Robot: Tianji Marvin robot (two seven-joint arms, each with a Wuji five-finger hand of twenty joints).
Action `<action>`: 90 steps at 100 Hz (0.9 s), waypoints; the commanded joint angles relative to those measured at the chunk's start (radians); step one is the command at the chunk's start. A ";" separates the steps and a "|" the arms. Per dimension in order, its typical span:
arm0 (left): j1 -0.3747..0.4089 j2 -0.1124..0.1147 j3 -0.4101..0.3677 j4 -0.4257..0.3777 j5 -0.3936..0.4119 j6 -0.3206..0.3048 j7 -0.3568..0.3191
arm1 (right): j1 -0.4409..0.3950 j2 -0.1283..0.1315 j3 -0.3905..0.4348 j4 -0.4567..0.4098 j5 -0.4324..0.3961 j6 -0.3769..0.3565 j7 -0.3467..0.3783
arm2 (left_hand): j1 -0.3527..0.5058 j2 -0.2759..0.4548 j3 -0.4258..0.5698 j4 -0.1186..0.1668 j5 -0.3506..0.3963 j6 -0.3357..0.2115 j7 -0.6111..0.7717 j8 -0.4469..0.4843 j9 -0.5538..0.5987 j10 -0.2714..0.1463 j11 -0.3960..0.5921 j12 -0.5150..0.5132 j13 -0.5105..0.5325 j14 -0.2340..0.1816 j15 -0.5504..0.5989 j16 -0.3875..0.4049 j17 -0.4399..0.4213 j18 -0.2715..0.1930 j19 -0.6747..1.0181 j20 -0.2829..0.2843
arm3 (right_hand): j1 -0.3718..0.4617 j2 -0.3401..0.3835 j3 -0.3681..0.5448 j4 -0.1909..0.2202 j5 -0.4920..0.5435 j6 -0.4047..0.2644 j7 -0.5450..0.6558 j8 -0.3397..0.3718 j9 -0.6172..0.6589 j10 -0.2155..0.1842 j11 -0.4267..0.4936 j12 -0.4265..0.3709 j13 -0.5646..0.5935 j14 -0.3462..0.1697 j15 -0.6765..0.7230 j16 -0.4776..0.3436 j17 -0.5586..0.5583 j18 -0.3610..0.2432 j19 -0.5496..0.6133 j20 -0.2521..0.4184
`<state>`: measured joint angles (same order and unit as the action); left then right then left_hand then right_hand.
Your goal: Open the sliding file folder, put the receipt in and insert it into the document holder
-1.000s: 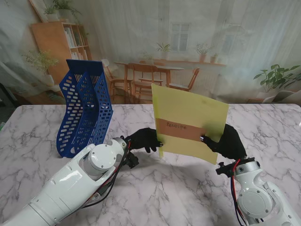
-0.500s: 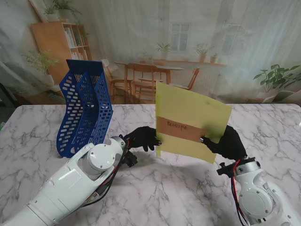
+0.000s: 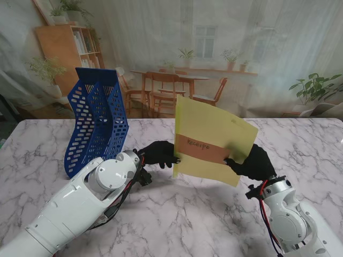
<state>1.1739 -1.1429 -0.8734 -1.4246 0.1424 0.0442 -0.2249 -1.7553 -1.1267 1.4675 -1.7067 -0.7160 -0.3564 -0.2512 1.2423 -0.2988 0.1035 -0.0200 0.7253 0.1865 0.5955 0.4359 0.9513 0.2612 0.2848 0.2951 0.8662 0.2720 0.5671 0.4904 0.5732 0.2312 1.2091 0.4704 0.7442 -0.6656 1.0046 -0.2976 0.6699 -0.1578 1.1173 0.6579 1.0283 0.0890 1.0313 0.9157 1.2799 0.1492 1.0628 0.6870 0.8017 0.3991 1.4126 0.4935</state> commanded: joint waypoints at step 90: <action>-0.035 -0.005 -0.004 -0.019 -0.014 -0.023 -0.012 | 0.018 0.017 -0.044 0.022 -0.061 0.084 0.060 | 0.037 0.077 -0.032 0.043 0.060 -0.018 0.040 0.017 0.056 -0.061 0.045 -0.017 -0.010 0.007 0.010 -0.014 -0.028 -0.030 0.013 0.011 | 0.095 0.061 0.135 0.051 0.082 -0.095 0.070 0.030 0.020 0.018 -0.001 0.012 0.027 -0.002 0.104 0.031 0.029 0.028 0.034 0.026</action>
<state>1.1462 -1.1397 -0.8773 -1.4291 0.1340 0.0320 -0.2269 -1.7336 -1.1095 1.4312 -1.6948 -0.7837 -0.2835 -0.2081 1.2438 -0.2873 0.0823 -0.0094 0.7512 0.2061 0.6093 0.4380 0.9634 0.2459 0.2876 0.2748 0.8586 0.2810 0.5672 0.4800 0.5553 0.2426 1.2099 0.4704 0.7418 -0.6630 1.0051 -0.2978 0.6699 -0.1578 1.1032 0.6580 1.0294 0.1117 1.0313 0.9157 1.2853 0.1492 1.1089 0.6987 0.8168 0.3991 1.4151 0.5016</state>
